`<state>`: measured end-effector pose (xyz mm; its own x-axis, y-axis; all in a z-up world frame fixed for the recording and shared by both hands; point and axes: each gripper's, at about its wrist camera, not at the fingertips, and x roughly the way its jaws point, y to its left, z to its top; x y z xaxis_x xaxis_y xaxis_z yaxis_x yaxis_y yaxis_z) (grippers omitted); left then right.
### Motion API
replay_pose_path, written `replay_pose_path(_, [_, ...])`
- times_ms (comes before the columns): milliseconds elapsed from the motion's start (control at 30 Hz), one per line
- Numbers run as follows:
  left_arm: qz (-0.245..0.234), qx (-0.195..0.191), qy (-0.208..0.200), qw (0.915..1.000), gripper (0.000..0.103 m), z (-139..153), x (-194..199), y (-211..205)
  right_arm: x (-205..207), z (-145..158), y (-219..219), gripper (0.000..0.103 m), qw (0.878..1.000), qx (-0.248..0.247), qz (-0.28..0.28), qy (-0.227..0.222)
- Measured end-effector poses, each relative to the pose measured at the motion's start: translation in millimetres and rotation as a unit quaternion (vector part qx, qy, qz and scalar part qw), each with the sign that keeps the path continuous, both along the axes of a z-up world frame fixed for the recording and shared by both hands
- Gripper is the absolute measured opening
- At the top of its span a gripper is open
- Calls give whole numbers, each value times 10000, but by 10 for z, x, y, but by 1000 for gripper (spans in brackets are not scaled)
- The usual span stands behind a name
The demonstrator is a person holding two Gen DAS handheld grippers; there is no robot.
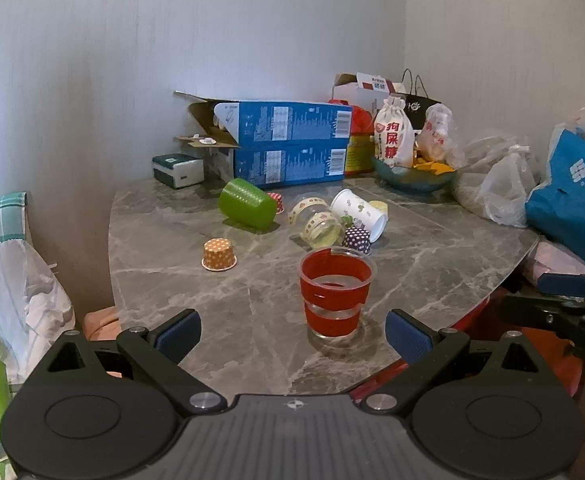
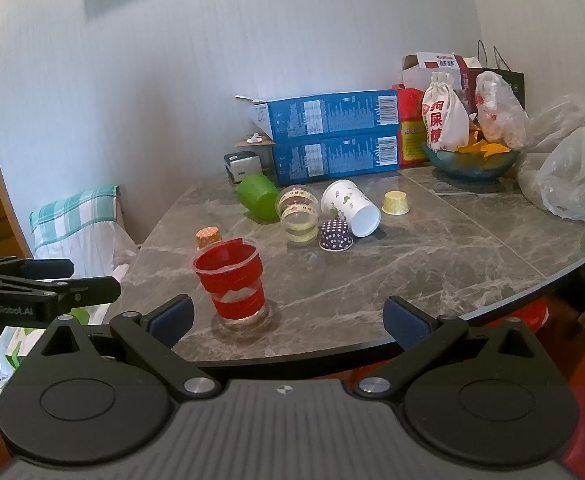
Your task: Flip cup upright
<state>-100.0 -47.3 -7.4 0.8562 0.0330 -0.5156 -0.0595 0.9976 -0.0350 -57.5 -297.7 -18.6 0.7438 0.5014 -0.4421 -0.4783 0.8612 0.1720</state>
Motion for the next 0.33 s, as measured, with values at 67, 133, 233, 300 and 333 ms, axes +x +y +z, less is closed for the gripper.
replay_pose_path(67, [0,-8,-17,10000,100,-4,5,9,11,-11,10,102,10000,-7,1,19])
replay_pose_path(133, [-11,-8,-43,10000,100,-5,16,20,17,-17,14,102,10000,-5,-1,33])
replay_pose_path(233, [-37,31,-77,10000,100,-9,32,37,33,-17,19,102,10000,8,-3,60])
replay_pose_path(300, [-4,-23,-63,10000,100,-15,43,50,48,-20,33,102,10000,1,0,83])
replay_pose_path(333, [-19,-79,-48,10000,100,-23,56,70,58,-26,46,102,10000,-4,9,99])
